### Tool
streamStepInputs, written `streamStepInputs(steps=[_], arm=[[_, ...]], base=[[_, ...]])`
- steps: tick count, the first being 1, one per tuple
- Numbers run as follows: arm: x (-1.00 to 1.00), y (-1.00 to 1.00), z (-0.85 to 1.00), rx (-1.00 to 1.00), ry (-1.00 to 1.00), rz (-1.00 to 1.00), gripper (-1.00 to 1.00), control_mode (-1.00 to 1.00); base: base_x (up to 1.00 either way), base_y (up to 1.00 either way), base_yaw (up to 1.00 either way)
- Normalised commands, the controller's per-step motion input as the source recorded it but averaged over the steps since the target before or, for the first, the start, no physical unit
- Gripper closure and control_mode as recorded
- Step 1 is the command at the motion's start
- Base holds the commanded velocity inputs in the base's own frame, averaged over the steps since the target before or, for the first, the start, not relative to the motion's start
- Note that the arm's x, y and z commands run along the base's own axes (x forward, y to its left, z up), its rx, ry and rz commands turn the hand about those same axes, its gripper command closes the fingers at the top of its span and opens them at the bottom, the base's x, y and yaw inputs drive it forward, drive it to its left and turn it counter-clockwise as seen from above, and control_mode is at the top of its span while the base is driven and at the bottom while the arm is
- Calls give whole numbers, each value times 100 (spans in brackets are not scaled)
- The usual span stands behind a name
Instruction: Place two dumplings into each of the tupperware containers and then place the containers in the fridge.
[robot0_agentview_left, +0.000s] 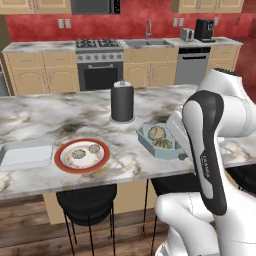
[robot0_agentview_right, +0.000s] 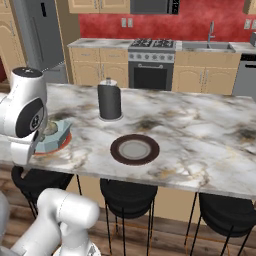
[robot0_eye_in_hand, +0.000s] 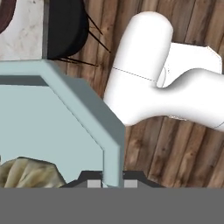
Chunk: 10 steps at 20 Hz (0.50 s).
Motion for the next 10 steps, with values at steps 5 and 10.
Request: streamStepInputs(steps=[5, 10], arm=[[0, 0, 0, 0, 0, 0, 100, 100], [0, 0, 0, 0, 0, 0, 100, 100]], base=[[-85, 62, -1], [-75, 100, -5]])
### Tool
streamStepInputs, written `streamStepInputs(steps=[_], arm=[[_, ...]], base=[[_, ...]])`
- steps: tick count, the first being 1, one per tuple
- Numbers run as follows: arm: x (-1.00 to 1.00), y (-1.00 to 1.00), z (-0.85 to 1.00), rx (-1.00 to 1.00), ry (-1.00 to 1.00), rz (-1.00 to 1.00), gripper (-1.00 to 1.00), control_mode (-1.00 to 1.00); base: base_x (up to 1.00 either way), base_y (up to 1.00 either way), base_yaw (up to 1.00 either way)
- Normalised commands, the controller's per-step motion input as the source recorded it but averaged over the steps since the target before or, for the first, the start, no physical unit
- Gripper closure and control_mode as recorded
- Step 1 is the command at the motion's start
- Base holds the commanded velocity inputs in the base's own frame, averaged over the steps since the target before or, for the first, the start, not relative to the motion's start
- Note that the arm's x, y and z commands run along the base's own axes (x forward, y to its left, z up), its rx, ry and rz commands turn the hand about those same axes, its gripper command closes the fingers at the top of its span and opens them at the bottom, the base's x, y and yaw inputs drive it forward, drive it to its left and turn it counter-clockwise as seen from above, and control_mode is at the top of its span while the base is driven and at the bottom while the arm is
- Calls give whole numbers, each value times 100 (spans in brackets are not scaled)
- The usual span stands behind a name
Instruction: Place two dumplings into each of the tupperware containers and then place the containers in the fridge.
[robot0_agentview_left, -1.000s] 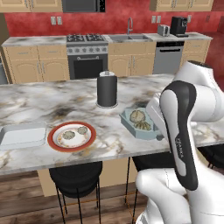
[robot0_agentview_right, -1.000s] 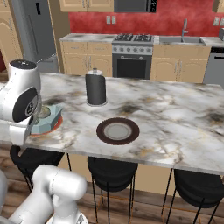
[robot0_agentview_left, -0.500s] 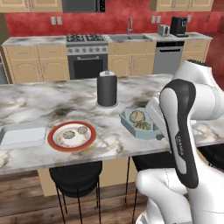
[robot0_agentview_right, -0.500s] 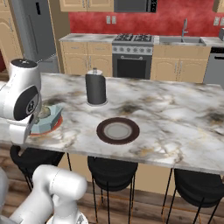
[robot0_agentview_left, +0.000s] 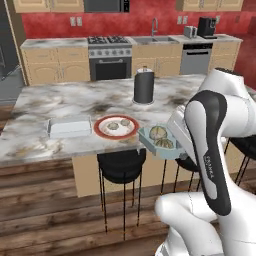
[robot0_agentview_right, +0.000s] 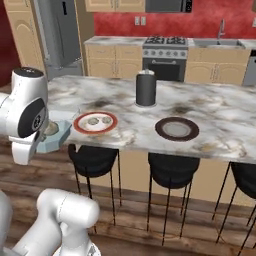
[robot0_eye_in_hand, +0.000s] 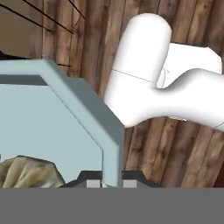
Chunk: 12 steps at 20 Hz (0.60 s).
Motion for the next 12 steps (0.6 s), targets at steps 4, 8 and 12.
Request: streamStepInputs(steps=[4, 8, 12], arm=[[0, 0, 0, 0, 0, 0, 100, 100], [0, 0, 0, 0, 0, 0, 100, 100], [0, 0, 0, 0, 0, 0, 100, 100]], base=[[-12, 100, -7], [4, 100, -5], [1, 100, 0]])
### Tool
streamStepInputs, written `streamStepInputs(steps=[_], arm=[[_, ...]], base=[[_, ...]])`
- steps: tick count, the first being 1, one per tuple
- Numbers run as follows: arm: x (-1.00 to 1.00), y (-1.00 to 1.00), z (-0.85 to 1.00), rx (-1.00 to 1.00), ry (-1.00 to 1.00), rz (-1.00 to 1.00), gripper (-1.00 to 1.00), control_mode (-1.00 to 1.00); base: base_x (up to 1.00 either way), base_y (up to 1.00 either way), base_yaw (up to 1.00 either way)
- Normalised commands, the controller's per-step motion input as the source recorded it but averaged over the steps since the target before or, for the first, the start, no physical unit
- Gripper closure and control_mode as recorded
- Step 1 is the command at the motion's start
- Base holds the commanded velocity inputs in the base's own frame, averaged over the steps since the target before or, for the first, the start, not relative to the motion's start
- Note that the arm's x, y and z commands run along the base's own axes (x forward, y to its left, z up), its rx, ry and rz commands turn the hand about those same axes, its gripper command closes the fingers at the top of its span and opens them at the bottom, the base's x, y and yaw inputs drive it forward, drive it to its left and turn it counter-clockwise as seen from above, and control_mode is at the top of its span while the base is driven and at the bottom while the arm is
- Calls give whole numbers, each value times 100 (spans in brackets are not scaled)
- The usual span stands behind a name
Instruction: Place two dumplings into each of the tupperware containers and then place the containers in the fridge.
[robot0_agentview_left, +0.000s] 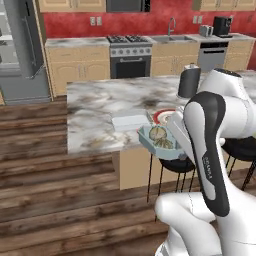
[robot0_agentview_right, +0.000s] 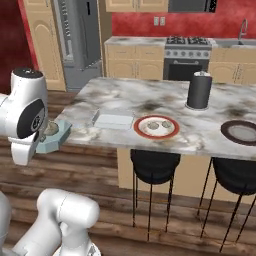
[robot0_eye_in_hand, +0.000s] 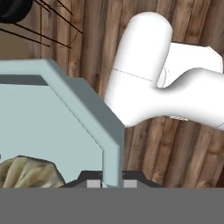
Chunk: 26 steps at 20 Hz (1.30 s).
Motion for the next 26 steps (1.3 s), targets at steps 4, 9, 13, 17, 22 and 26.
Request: streamStepInputs(steps=[4, 9, 13, 17, 22, 26], arm=[[0, 0, 0, 0, 0, 0, 100, 100], [0, 0, 0, 0, 0, 0, 100, 100], [0, 0, 0, 0, 0, 0, 100, 100], [0, 0, 0, 0, 0, 0, 100, 100], [0, 0, 0, 0, 0, 0, 100, 100], [0, 0, 0, 0, 0, 0, 100, 100]], base=[[0, 100, 0], [5, 100, 0], [41, 100, 0], [96, 100, 0], [100, 100, 0], [100, 100, 0]])
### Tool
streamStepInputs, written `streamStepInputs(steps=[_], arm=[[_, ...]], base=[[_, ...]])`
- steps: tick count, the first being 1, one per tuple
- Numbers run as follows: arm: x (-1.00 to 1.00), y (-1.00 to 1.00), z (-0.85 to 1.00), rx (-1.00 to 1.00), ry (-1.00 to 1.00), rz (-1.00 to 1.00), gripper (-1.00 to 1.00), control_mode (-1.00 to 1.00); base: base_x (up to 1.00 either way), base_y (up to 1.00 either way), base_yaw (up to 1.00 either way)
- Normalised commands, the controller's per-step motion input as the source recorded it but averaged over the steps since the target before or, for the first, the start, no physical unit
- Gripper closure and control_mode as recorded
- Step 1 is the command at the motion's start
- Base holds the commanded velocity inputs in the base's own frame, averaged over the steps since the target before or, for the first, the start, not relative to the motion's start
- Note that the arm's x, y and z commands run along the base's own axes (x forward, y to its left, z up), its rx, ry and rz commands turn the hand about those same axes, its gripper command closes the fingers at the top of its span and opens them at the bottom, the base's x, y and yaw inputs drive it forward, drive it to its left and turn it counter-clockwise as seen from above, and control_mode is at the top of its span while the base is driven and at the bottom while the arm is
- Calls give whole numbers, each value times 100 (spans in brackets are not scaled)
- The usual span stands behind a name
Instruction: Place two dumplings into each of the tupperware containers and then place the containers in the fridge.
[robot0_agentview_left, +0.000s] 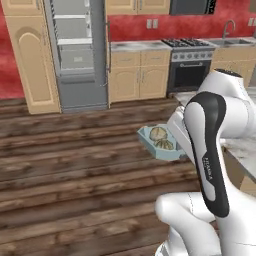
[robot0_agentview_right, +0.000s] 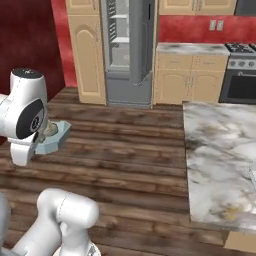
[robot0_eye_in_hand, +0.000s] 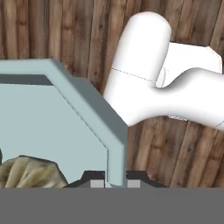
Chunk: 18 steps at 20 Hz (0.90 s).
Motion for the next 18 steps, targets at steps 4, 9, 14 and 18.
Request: streamStepInputs(steps=[4, 9, 14, 18], arm=[[0, 0, 0, 0, 0, 0, 100, 100], [0, 0, 0, 0, 0, 0, 100, 100], [0, 0, 0, 0, 0, 0, 100, 100], [0, 0, 0, 0, 0, 0, 100, 100]], base=[[100, 100, 0], [100, 63, -4], [100, 71, -25], [100, 94, -29]])
